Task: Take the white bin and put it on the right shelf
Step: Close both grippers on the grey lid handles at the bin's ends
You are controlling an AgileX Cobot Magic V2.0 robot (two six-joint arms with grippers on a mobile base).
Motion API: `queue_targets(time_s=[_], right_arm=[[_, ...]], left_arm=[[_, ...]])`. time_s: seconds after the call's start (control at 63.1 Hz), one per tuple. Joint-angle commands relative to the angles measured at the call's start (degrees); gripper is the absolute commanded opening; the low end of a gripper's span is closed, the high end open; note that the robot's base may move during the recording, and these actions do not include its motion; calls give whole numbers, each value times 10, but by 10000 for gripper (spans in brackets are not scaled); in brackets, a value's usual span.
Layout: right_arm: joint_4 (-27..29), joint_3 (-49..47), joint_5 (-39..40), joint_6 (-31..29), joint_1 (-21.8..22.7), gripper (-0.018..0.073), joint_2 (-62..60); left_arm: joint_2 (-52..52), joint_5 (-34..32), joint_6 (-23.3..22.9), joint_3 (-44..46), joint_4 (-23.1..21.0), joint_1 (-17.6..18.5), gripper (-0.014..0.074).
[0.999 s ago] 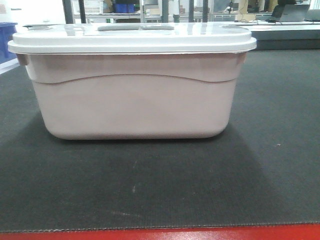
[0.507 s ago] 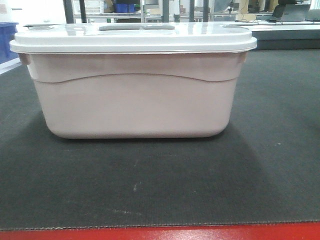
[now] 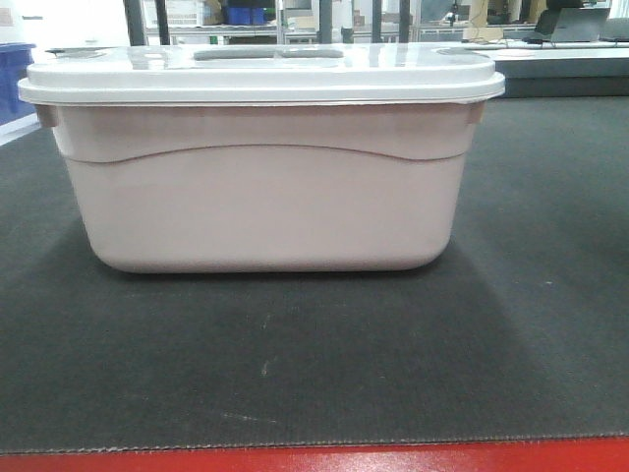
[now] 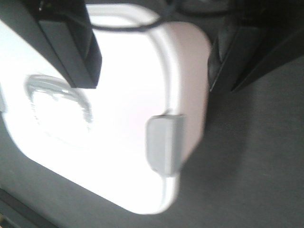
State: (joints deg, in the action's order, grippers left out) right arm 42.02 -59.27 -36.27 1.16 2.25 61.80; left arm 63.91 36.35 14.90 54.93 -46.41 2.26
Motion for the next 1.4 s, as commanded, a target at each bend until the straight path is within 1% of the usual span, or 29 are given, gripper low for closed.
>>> queue_targets(time_s=[0.0,0.048,0.079,0.143,0.222,0.27,0.301,0.349,0.396,0.492,0.571,0.682,0.745,0.92,1.126,1.379], right_arm=[[96,-56,-20,-46,1,583,34],[138,-73,-40,-68,3,583,57],[170,-83,-54,-87,6,583,72],[248,-99,-83,-136,18,583,101],[332,-108,-127,-191,40,583,133],[378,-109,-152,-219,58,583,148],[406,-109,-170,-240,73,583,157],[438,-109,-196,-269,94,582,170],[461,-109,-225,-295,115,582,183],[480,-109,-282,-337,154,582,213],[484,-109,-324,-367,168,582,243],[487,-109,-377,-412,164,582,295],[488,-109,-387,-429,158,582,317],[489,-109,-381,-460,141,582,355],[500,-109,-379,-486,108,582,383],[506,-109,-345,-505,68,582,392]], left_arm=[[33,35,101,56,-143,-20,382],[61,78,150,74,-217,-46,382],[78,103,173,80,-254,-61,382],[111,176,235,91,-355,-107,382],[148,253,284,92,-438,-159,382],[170,284,298,92,-462,-186,382],[181,298,307,92,-470,-202,382],[196,312,309,92,-470,-221,382],[210,328,316,92,-470,-232,382],[232,351,341,92,-470,-234,382],[247,355,353,92,-469,-225,382],[270,355,368,92,-465,-208,382],[284,355,368,92,-465,-203,382],[315,354,369,92,-466,-185,382],[344,351,369,92,-484,-155,382],[345,319,377,92,-486,-122,380]])
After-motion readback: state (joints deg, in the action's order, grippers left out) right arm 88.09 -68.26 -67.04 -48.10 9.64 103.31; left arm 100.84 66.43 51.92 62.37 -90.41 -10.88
